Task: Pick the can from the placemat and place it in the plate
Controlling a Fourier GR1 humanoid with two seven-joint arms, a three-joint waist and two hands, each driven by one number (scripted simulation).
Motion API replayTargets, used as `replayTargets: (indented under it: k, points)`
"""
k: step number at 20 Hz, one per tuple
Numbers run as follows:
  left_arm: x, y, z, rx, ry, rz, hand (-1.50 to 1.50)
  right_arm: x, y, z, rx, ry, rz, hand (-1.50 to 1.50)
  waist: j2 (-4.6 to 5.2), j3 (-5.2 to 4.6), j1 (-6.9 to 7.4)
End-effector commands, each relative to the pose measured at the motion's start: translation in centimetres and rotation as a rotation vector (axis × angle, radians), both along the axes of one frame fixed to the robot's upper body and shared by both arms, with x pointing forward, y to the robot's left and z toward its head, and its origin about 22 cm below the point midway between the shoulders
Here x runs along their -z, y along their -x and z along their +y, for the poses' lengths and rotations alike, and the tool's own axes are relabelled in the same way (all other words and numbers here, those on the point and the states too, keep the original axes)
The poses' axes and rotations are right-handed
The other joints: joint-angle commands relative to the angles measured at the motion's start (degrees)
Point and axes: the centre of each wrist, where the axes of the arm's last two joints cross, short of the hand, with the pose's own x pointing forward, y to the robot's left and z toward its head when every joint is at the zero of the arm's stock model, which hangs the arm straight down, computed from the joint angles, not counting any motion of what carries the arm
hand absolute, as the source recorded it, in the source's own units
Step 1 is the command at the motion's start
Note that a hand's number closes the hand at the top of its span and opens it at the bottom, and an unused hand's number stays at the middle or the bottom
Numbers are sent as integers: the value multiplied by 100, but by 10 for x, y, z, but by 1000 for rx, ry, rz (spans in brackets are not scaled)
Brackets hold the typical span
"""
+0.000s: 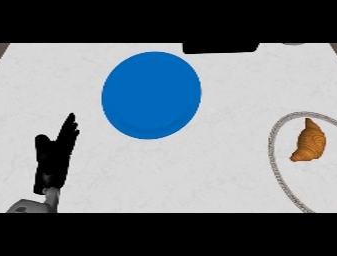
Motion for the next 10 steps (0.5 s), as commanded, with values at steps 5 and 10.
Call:
replayTargets:
  k: [5,10]
  points:
    - [-3,-6,-3,39,-10,13,0,-18,33,-28,-41,299,109,-150,1,-19,150]
    - [-1,4,-6,41,-6,12,0,-13,33,-27,-87,410,282,-150,5,-20,186]
